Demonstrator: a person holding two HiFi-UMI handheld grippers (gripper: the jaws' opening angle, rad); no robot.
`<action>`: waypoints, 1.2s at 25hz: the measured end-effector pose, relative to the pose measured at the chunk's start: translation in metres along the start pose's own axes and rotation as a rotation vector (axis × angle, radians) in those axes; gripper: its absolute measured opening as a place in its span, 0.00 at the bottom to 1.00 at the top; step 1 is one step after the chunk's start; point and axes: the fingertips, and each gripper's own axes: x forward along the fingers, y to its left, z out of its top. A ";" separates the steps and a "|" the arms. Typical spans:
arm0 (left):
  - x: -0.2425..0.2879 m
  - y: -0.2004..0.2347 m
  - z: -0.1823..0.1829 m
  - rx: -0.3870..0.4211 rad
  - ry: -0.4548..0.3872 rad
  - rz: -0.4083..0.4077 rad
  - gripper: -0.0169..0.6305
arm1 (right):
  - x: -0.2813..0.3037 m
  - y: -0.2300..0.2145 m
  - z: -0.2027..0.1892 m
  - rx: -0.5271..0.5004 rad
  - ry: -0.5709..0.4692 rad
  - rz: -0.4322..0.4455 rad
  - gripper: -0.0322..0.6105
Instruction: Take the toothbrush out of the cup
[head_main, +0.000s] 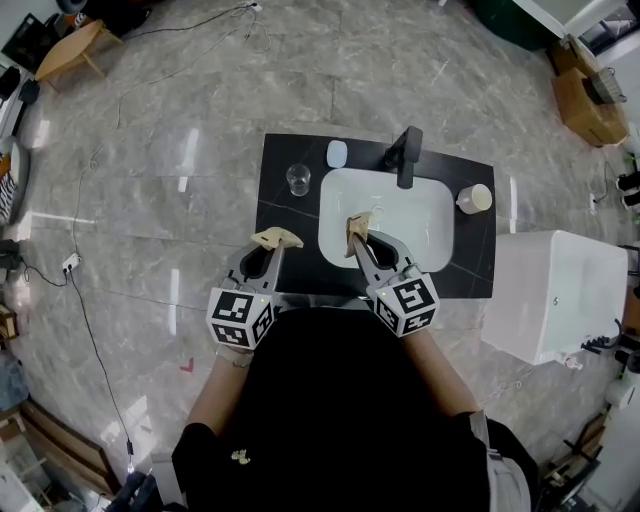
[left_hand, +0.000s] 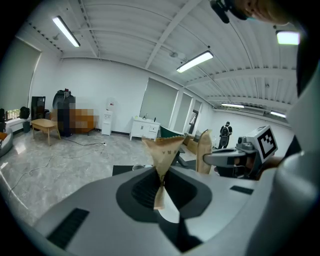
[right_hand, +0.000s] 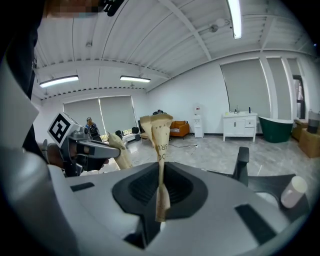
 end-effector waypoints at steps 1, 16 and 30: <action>0.000 -0.001 0.001 0.000 0.000 -0.003 0.09 | 0.000 0.003 -0.001 0.002 0.000 0.004 0.12; 0.006 -0.008 0.008 0.027 0.013 -0.027 0.09 | 0.003 0.021 -0.002 0.010 -0.013 0.041 0.12; 0.017 -0.007 0.005 0.029 0.028 -0.037 0.09 | 0.004 0.012 -0.007 0.029 -0.009 0.023 0.12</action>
